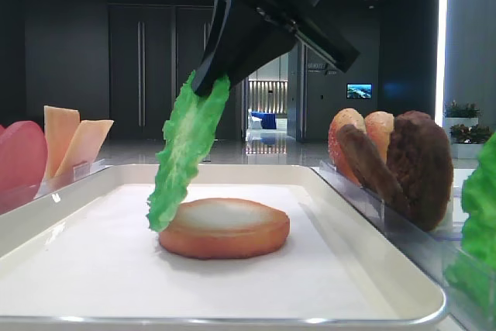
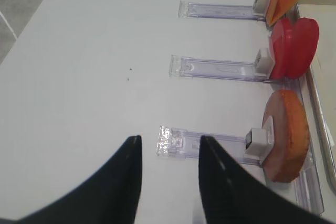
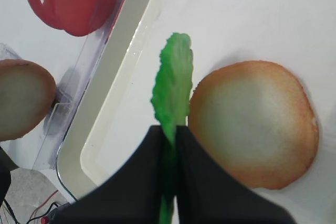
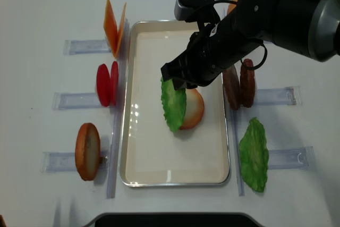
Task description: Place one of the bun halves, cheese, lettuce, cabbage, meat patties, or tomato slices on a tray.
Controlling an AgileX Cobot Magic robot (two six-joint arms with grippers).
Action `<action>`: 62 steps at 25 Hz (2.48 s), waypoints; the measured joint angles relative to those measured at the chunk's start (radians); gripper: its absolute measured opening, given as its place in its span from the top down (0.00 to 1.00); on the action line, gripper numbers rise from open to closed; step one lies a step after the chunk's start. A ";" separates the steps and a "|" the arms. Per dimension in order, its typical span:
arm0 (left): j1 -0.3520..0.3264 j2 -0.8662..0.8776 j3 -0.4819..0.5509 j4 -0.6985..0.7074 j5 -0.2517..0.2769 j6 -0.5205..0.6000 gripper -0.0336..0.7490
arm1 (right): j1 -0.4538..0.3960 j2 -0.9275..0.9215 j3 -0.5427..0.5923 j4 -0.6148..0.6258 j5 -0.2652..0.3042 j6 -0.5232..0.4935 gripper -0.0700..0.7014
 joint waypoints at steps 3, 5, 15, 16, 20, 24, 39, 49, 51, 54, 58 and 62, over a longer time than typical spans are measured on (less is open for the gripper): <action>0.000 0.000 0.000 0.000 0.000 0.000 0.60 | -0.002 0.000 0.000 0.000 0.000 -0.018 0.88; 0.000 0.000 0.000 0.000 0.000 0.000 0.60 | -0.002 0.000 0.000 0.000 0.000 -0.021 0.88; 0.000 0.000 0.000 0.000 0.000 0.000 0.60 | -0.002 0.000 0.000 -0.061 0.008 -0.019 0.48; 0.000 0.000 0.000 0.000 0.000 0.000 0.60 | -0.005 0.000 0.000 -0.095 0.018 -0.014 0.40; 0.000 0.000 0.000 0.000 0.000 0.000 0.60 | -0.036 0.000 -0.020 -0.200 0.102 0.036 0.17; 0.000 0.000 0.000 0.000 0.000 0.000 0.60 | -0.050 -0.001 -0.050 -0.268 0.163 0.085 0.13; 0.000 0.000 0.000 0.000 0.000 0.000 0.60 | -0.116 -0.251 -0.099 -0.603 0.415 0.385 0.15; 0.000 0.000 0.000 0.000 0.000 0.000 0.60 | -0.694 -0.251 -0.099 -0.623 0.543 0.247 0.15; 0.000 0.000 0.000 0.000 0.000 0.000 0.60 | -0.756 -0.259 -0.096 -0.613 0.544 0.239 0.16; 0.000 0.000 0.000 0.000 0.000 0.000 0.60 | -0.767 -0.318 -0.028 -0.632 0.542 0.243 0.18; 0.000 0.000 0.000 0.000 0.000 0.000 0.60 | -0.763 -0.494 0.186 -0.668 0.544 0.265 0.20; 0.000 0.000 0.000 0.000 0.000 0.000 0.60 | -0.762 -0.730 0.404 -0.683 0.546 0.284 0.21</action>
